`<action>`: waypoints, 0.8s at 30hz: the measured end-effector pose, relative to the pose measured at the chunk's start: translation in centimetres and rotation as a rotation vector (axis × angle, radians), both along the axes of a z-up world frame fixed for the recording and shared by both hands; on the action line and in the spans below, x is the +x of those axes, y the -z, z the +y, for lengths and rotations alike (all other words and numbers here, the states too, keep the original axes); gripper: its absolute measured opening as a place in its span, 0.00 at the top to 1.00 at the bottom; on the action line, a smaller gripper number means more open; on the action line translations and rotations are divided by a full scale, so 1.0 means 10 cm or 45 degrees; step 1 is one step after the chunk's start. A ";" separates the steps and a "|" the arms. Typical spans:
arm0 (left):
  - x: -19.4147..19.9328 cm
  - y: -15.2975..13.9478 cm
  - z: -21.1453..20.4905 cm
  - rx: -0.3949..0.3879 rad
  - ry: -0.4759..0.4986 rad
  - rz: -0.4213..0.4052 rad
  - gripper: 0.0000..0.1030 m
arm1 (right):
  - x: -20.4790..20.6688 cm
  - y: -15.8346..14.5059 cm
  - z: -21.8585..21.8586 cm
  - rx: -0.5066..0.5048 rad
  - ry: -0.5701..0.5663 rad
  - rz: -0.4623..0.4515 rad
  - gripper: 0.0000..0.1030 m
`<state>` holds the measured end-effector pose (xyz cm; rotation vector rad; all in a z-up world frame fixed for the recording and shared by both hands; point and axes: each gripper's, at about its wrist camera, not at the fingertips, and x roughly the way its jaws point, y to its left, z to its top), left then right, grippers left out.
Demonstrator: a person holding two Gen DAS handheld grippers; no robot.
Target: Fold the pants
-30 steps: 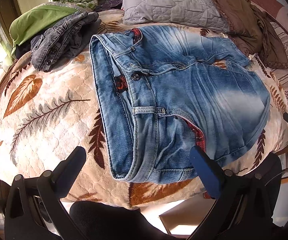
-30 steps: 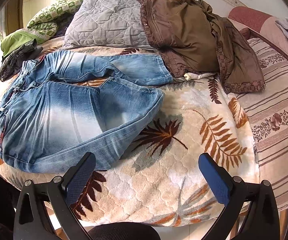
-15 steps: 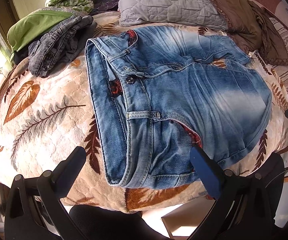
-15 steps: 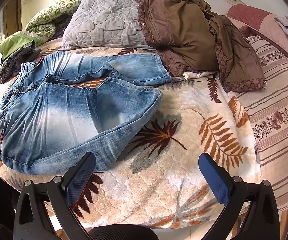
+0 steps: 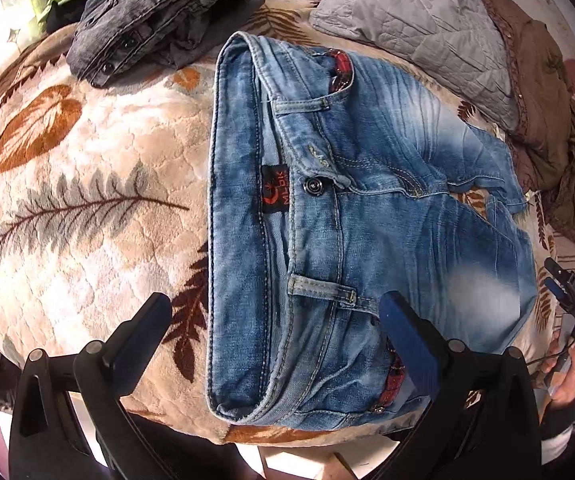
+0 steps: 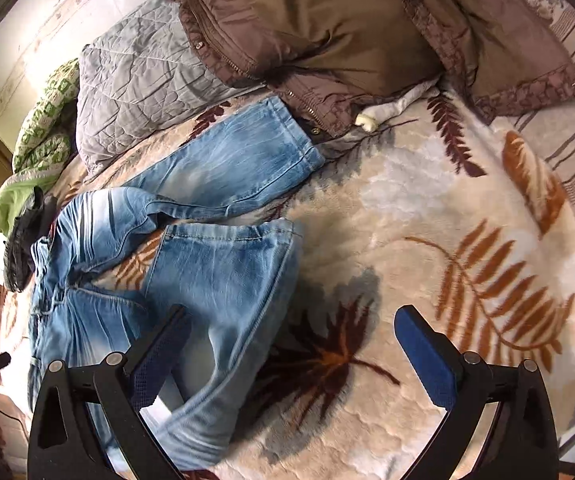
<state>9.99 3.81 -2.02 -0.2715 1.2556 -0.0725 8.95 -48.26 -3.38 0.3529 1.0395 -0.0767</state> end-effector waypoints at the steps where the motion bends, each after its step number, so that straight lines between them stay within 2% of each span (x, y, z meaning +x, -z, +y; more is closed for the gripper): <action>1: -0.06 0.06 0.03 -0.049 -0.020 0.039 0.00 | 0.11 0.08 0.02 0.001 -0.004 0.028 0.03; 4: -0.32 0.25 0.06 -0.206 -0.061 0.146 0.00 | 0.33 0.31 0.10 0.065 -0.029 0.094 0.14; 5: -0.39 0.33 0.06 -0.254 -0.076 0.177 0.00 | 0.36 0.36 0.11 0.104 -0.032 0.099 0.22; 6: -0.43 0.40 0.04 -0.303 -0.091 0.195 0.00 | 0.39 0.40 0.12 0.134 -0.027 0.096 0.38; 7: -0.45 0.41 0.01 -0.306 -0.108 0.176 0.00 | 0.39 0.41 0.13 0.143 -0.016 0.085 0.48; 8: -0.43 0.38 -0.02 -0.289 -0.114 0.132 0.06 | 0.36 0.39 0.10 0.159 -0.010 0.052 0.68; 9: -0.41 0.36 -0.05 -0.306 -0.107 0.107 0.19 | 0.32 0.33 0.06 0.185 -0.003 0.010 0.94; 10: -0.37 0.34 -0.09 -0.347 -0.083 0.117 0.62 | 0.24 0.24 0.00 0.228 0.002 -0.040 0.96; 11: -0.33 0.32 -0.13 -0.357 -0.062 0.138 0.82 | 0.12 0.10 -0.06 0.250 0.014 -0.105 0.96; 13: -0.28 0.27 -0.18 -0.288 -0.042 0.106 0.82 | -0.23 -0.22 -0.17 0.214 0.044 -0.247 0.96; 15: -0.29 0.28 -0.20 -0.219 -0.039 0.102 0.82 | -0.64 -0.35 -0.35 0.185 0.122 -0.307 0.96; 17: -0.30 0.40 -0.19 -0.199 -0.043 0.135 0.82 | -0.96 -0.23 -0.58 0.156 0.212 -0.242 0.95; 20: -0.33 0.42 -0.15 -0.206 -0.030 0.132 0.82 | -1.30 0.21 -0.91 0.131 0.323 -0.011 0.89; 21: -0.36 0.38 -0.13 -0.204 -0.013 0.142 0.82 | -1.42 0.30 -1.01 0.167 0.345 0.025 0.83; 23: -0.44 0.24 -0.05 -0.209 0.029 0.120 0.82 | -1.59 0.25 -1.13 0.155 0.415 0.009 0.75; 24: -0.49 0.15 0.01 -0.202 0.046 0.089 0.82 | -1.63 0.14 -1.17 0.123 0.429 -0.035 0.74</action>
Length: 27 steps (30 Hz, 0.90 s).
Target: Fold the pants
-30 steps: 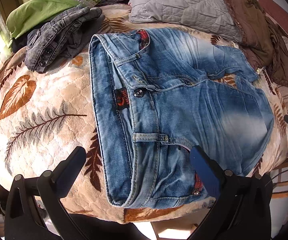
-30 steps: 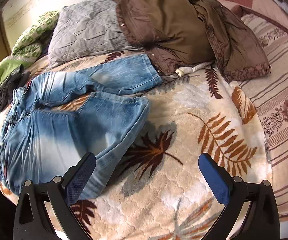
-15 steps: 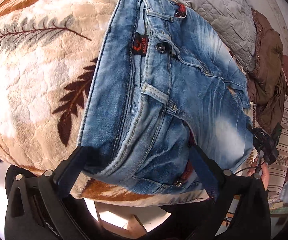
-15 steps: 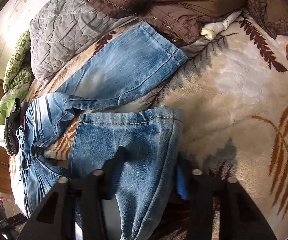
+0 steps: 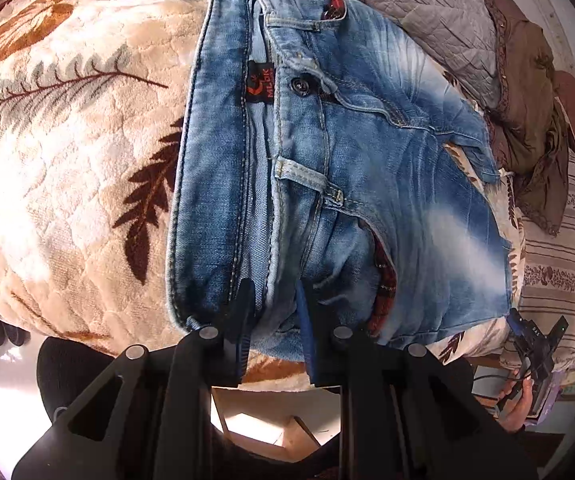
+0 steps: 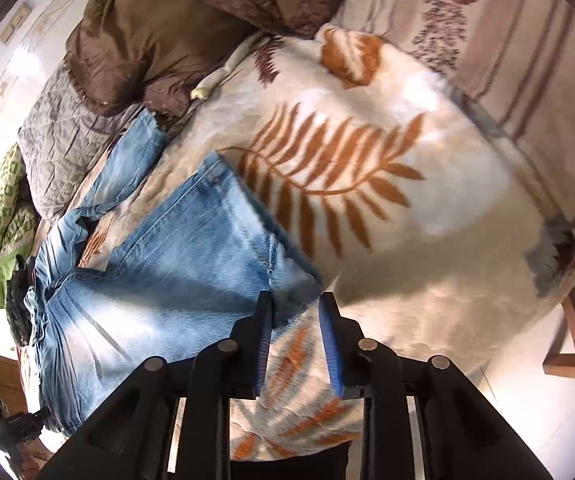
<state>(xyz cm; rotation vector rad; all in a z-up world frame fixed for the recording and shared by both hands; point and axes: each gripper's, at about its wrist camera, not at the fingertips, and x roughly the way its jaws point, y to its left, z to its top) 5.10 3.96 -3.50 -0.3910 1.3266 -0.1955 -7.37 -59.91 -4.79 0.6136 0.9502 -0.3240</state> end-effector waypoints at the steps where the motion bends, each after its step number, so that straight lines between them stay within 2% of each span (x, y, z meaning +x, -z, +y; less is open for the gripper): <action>1: -0.02 -0.11 0.07 0.011 0.003 -0.037 0.82 | -0.01 -0.13 -0.01 -0.058 0.014 -0.036 0.74; 2: 0.01 -0.21 0.14 0.020 -0.002 -0.072 0.81 | 0.04 -0.27 0.00 -0.101 0.005 -0.073 0.72; 3: 0.09 -0.31 0.19 0.026 -0.017 -0.105 0.76 | 0.12 -0.38 0.02 -0.118 -0.023 -0.114 0.68; 4: 0.21 -0.38 0.24 0.036 -0.043 -0.133 0.60 | 0.24 -0.47 0.05 -0.117 -0.054 -0.157 0.64; 5: 0.35 -0.43 0.30 0.046 -0.083 -0.155 0.39 | 0.39 -0.54 0.10 -0.101 -0.087 -0.189 0.54; 6: 0.49 -0.46 0.34 0.044 -0.123 -0.178 0.31 | 0.58 -0.57 0.16 -0.075 -0.116 -0.215 0.41; 7: 0.67 -0.46 0.36 0.037 -0.150 -0.194 0.27 | 0.78 -0.56 0.23 -0.043 -0.145 -0.236 0.38; 9: 1.01 -0.37 0.37 0.014 -0.182 -0.168 0.27 | 1.24 -0.47 0.35 0.052 -0.194 -0.251 0.36; 11: 1.32 -0.21 0.30 -0.016 -0.206 -0.104 0.27 | 1.71 -0.29 0.44 0.140 -0.189 -0.215 0.36; 15: 1.68 0.04 0.03 0.000 -0.214 -0.023 0.28 | 2.45 0.15 0.58 0.167 -0.130 -0.118 0.36; 16: 1.71 0.07 -0.02 0.010 -0.208 -0.017 0.30 | 2.56 0.25 0.59 0.187 -0.113 -0.111 0.36; 17: 1.72 0.09 -0.06 0.012 -0.197 -0.021 0.47 | 2.66 0.33 0.61 0.211 -0.098 -0.120 0.36; 18: 1.74 0.11 -0.11 0.021 -0.178 -0.021 0.60 | 2.74 0.40 0.64 0.233 -0.107 -0.129 0.39; 19: 1.77 0.12 -0.15 0.059 -0.163 -0.004 0.78 | 2.84 0.46 0.68 0.240 -0.146 -0.108 0.47; 20: 1.78 0.14 -0.16 0.076 -0.160 0.005 0.78 | 2.93 0.49 0.71 0.226 -0.186 -0.065 0.92; 21: 1.78 0.14 -0.16 0.076 -0.163 0.001 0.79 | 2.95 0.44 0.72 0.211 -0.209 -0.083 0.97; 23: 1.77 0.14 -0.15 0.081 -0.165 -0.006 0.78 | 2.82 0.18 0.61 0.185 -0.202 -0.262 0.97; 24: 1.77 0.16 -0.15 0.097 -0.161 -0.003 0.78 | 2.75 0.11 0.51 0.195 -0.171 -0.316 0.97; 25: 1.78 0.18 -0.16 0.113 -0.155 0.005 0.78 | 2.74 0.13 0.41 0.207 -0.141 -0.303 0.97; 27: 1.83 0.24 -0.18 0.145 -0.151 0.028 0.78 | 2.79 0.31 0.33 0.176 -0.113 -0.146 0.96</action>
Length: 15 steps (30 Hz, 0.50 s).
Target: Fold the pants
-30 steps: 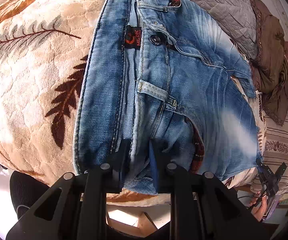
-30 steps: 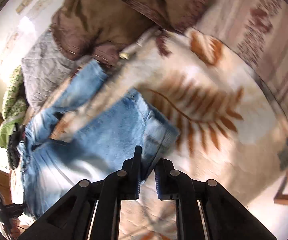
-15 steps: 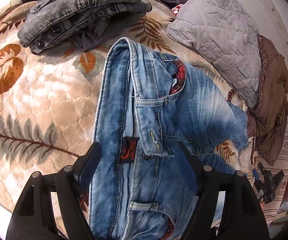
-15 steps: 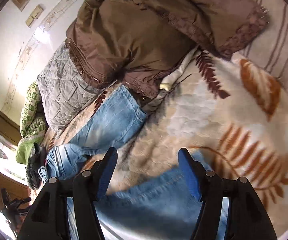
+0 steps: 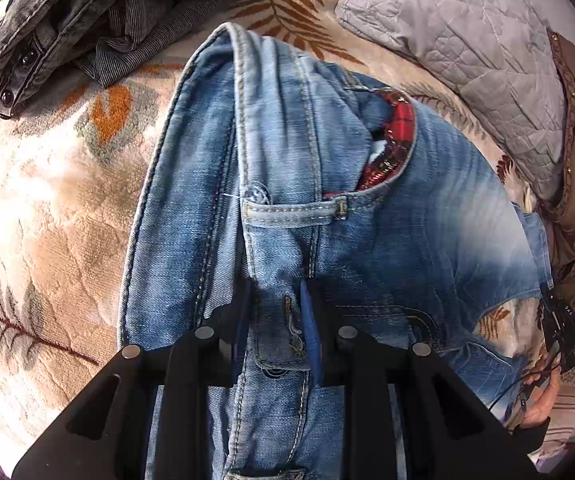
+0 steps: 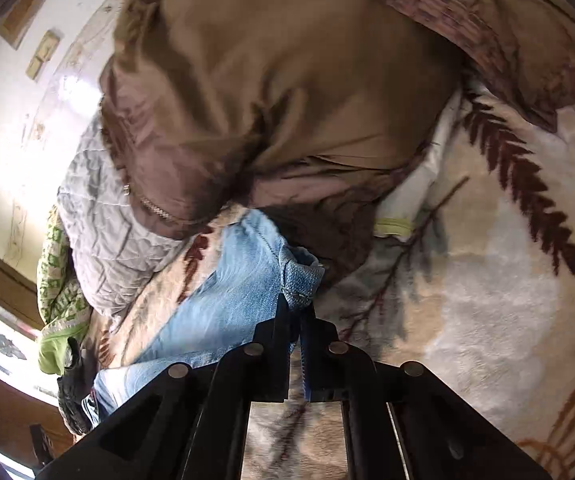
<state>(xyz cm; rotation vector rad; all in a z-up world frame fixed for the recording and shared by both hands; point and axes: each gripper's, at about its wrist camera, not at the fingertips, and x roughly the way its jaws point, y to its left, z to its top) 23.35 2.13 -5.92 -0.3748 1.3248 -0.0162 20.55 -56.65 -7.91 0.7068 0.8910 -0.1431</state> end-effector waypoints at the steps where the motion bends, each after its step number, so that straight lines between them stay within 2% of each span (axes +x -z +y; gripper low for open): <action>1: 0.00 -0.01 0.00 0.001 -0.005 0.001 0.78 | 0.02 0.12 0.00 -0.011 -0.023 0.100 0.94; 2: -0.01 -0.04 0.02 -0.011 -0.006 0.003 0.78 | 0.01 0.21 0.02 0.000 -0.043 0.151 0.90; 3: -0.04 -0.08 0.06 -0.026 0.002 0.001 0.78 | -0.06 0.19 0.02 0.009 -0.036 0.117 0.91; 6: -0.20 -0.32 0.27 -0.031 0.016 -0.046 0.78 | -0.28 -0.06 -0.08 -0.031 0.004 0.038 0.73; 9: -0.27 -0.63 0.55 -0.049 -0.020 -0.129 0.77 | -0.35 -0.35 -0.18 -0.118 -0.006 -0.020 0.65; 10: -0.22 -0.70 0.57 -0.043 -0.017 -0.144 0.68 | -0.31 -0.43 -0.19 -0.129 -0.018 -0.031 0.62; 11: -0.17 -0.75 0.59 -0.036 -0.020 -0.155 0.52 | -0.27 -0.50 -0.20 -0.139 -0.025 -0.043 0.54; 12: -0.11 -0.78 0.60 -0.035 -0.021 -0.167 0.43 | -0.20 -0.56 -0.18 -0.149 -0.040 -0.054 0.45; 13: -0.03 -0.78 0.56 -0.029 -0.021 -0.175 0.36 | -0.12 -0.60 -0.16 -0.153 -0.066 -0.063 0.41; 15: 0.17 -0.72 0.44 -0.026 -0.009 -0.147 0.36 | 0.07 -0.64 -0.06 -0.167 -0.134 -0.074 0.40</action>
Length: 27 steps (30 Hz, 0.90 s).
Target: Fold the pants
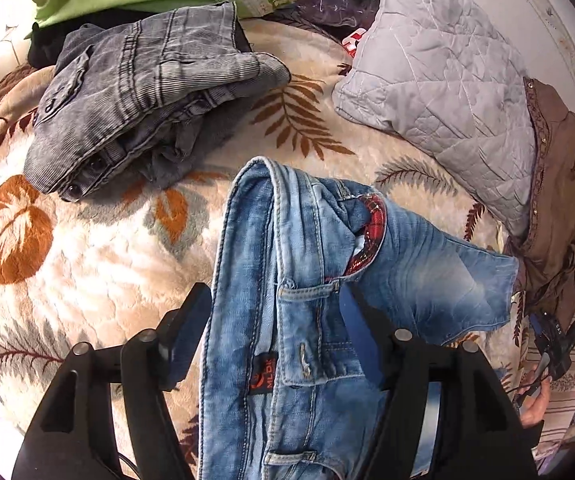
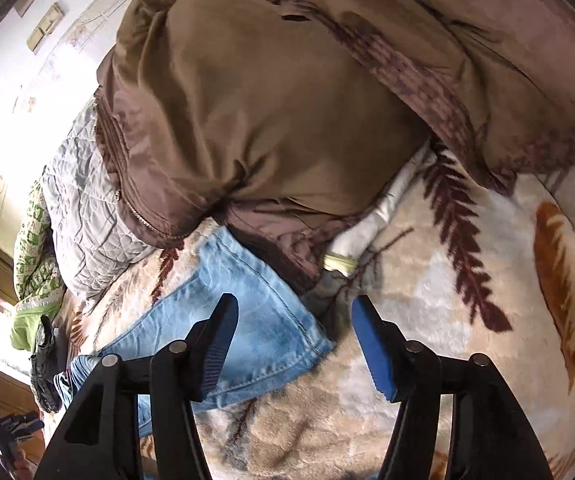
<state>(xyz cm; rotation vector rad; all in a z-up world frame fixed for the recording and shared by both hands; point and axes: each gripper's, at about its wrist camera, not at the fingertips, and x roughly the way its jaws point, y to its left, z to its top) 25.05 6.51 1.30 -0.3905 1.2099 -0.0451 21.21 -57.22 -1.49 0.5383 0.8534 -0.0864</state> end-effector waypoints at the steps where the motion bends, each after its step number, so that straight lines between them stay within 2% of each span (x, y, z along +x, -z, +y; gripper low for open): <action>1: 0.10 0.04 -0.05 -0.016 0.019 0.024 0.36 | 0.11 0.01 0.09 -0.017 -0.041 0.007 0.40; 5: 0.45 0.17 -0.10 -0.051 -0.038 0.093 0.36 | 0.53 0.13 0.39 -0.182 -0.099 0.058 0.39; 9: 0.75 0.29 -0.06 -0.082 -0.094 0.140 0.34 | 0.84 0.27 0.51 -0.189 -0.130 0.031 0.39; 11: 0.87 0.40 -0.07 -0.064 -0.096 0.178 0.29 | 0.99 0.37 0.58 -0.201 -0.172 0.064 0.37; 13: 0.97 0.53 -0.08 -0.036 -0.117 0.227 0.29 | 1.11 0.47 0.66 -0.263 -0.202 0.108 0.35; 16: 1.06 0.73 -0.04 -0.103 -0.194 0.272 0.30 | 1.21 0.53 0.73 -0.348 -0.209 0.133 0.36; 17: 1.06 0.73 -0.02 -0.117 -0.228 0.251 0.34 | 1.21 0.53 0.74 -0.381 -0.206 0.130 0.45; 18: 1.05 0.69 -0.01 -0.117 -0.246 0.217 0.41 | 1.21 0.52 0.75 -0.378 -0.226 0.133 0.76; 19: 1.03 0.63 -0.02 -0.096 -0.244 0.187 0.65 | 1.21 0.52 0.76 -0.354 -0.249 0.139 0.91; 20: 1.01 0.58 -0.03 -0.092 -0.224 0.163 0.76 | 1.17 0.48 0.79 -0.382 -0.243 0.126 0.92; 22: 0.90 0.42 -0.05 -0.068 -0.203 0.097 0.78 | 1.05 0.34 0.85 -0.420 -0.246 0.072 0.92; 27: 0.40 -0.11 -0.12 -0.010 -0.119 -0.096 0.78 | 0.52 -0.14 0.77 -0.348 -0.186 -0.086 0.92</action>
